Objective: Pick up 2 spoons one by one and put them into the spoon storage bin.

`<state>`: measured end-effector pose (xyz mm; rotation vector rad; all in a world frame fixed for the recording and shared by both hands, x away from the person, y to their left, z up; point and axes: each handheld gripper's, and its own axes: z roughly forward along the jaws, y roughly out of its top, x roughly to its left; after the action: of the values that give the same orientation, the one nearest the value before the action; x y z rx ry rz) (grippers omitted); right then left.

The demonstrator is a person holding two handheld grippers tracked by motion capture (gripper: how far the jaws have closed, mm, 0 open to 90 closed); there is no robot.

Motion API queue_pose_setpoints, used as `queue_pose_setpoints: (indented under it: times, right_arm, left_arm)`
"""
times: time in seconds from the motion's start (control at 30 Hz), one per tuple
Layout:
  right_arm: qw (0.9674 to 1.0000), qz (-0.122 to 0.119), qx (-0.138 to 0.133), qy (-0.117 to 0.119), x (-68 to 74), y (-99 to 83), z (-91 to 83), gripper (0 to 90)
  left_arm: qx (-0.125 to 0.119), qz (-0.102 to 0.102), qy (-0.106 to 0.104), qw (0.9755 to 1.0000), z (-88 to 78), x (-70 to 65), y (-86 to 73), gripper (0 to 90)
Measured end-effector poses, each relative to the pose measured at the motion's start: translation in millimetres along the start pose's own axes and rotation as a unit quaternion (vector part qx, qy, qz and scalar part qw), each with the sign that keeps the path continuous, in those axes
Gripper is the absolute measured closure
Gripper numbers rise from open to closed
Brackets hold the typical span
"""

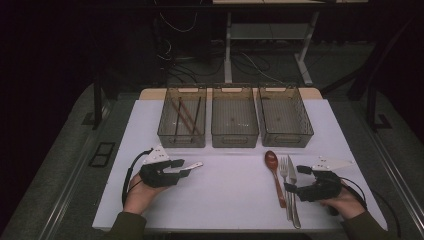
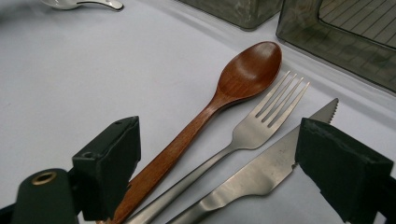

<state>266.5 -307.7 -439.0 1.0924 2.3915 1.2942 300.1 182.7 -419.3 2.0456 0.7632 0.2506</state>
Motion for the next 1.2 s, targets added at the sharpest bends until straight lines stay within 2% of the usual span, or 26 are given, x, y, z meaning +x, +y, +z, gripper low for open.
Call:
queue_pose_setpoints:
  times: [0.4, 0.7, 0.87, 0.93, 1.2]
  right_arm:
    - [1.0, -0.005, 0.002, 0.001, 1.3, 0.1, 0.8, 14.2]
    - [1.0, -0.009, 0.003, 0.002, 2.1, 0.4, 1.2, 14.2]
    - [0.9999, -0.01, 0.004, 0.002, 2.8, 0.6, 1.4, 14.2]
    - [0.9999, -0.01, 0.005, 0.002, 3.1, 0.6, 1.5, 14.2]
    - [0.9999, -0.013, 0.006, -0.001, 2.9, 0.4, 1.9, 14.2]
  left_arm:
    - [0.025, -0.032, 0.027, 0.9988, -9.8, 16.1, -12.9, 56.0]
    - [0.049, -0.05, 0.032, 0.9971, -7.6, 19.6, -24.2, 51.3]
    - [0.065, -0.05, 0.03, 0.9961, -6.4, 21.2, -27.0, 49.8]
    - [0.066, -0.057, 0.03, 0.9958, -5.8, 20.7, -27.9, 49.6]
    - [0.082, -0.048, 0.029, 0.9951, -3.8, 19.8, -29.9, 49.5]
